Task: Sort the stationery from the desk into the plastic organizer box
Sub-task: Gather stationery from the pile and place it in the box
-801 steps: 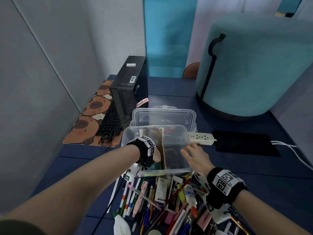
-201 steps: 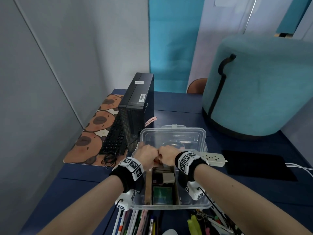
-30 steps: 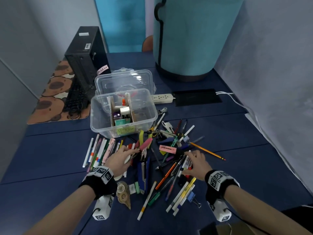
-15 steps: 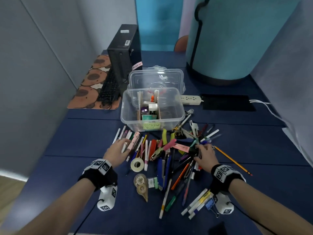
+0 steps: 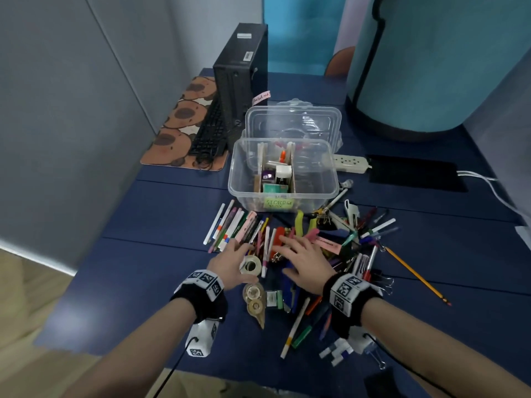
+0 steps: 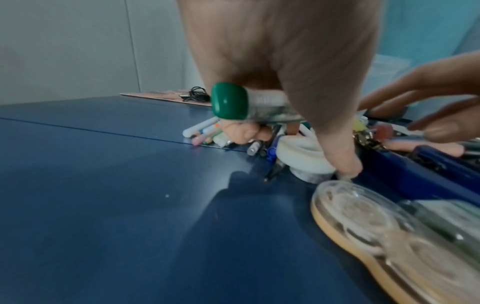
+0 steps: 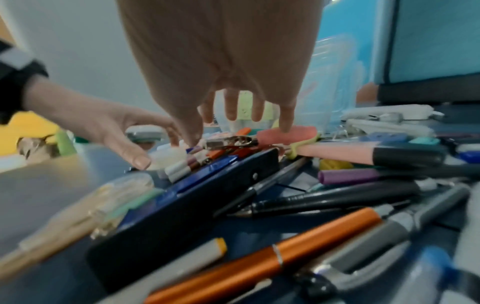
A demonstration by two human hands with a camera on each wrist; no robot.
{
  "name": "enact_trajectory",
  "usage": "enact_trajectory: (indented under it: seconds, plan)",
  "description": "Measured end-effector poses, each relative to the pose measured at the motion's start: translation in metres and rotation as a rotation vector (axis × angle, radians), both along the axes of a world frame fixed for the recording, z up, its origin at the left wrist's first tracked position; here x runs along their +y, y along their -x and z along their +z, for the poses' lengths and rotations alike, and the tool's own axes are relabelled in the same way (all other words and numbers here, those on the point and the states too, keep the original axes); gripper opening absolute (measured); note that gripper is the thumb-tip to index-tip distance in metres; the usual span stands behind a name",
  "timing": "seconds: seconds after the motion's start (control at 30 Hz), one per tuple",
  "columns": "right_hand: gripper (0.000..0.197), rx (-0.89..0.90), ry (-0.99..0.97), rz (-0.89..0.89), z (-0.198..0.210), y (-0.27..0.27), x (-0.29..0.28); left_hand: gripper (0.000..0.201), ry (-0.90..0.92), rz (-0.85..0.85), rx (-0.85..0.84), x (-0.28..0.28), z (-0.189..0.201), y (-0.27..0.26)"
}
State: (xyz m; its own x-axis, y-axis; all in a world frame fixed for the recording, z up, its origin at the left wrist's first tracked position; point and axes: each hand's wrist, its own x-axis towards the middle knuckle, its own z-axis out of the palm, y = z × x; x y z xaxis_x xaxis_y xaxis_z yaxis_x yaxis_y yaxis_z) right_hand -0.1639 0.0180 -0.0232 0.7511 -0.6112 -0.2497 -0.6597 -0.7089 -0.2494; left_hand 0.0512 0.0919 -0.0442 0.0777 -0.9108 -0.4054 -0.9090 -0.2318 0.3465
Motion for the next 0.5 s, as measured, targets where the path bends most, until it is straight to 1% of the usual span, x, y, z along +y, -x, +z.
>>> enact_trajectory:
  seconds: [0.07,0.17,0.23,0.3,0.4,0.43,0.5]
  plan:
    - [0.053,0.074,0.040,0.109,-0.002,-0.008,0.004,0.068,0.029,0.010,-0.023,-0.003,-0.002,0.005]
    - [0.047,0.064,0.130,0.297,-0.003,-0.018,0.025,0.061,0.059,0.012,-0.019,-0.008,-0.005,0.005]
    - [0.051,0.073,0.136,0.441,-0.009,-0.026,0.041,0.060,0.068,0.003,0.013,-0.010,-0.004,0.004]
    - [0.058,0.098,0.113,0.540,-0.015,-0.031,0.047,0.057,0.097,0.016,0.029,-0.011,0.000,-0.001]
    - [0.069,0.149,0.132,0.596,-0.015,-0.036,0.042,0.050,0.136,0.066,0.041,-0.012,0.006,-0.015]
    - [0.068,0.159,0.146,0.597,-0.014,-0.038,0.041,0.049,0.140,0.081,0.046,-0.012,0.006,-0.020]
    - [0.056,0.151,0.168,0.608,-0.014,-0.044,0.043,0.047,0.127,0.113,0.060,-0.012,0.010,-0.029]
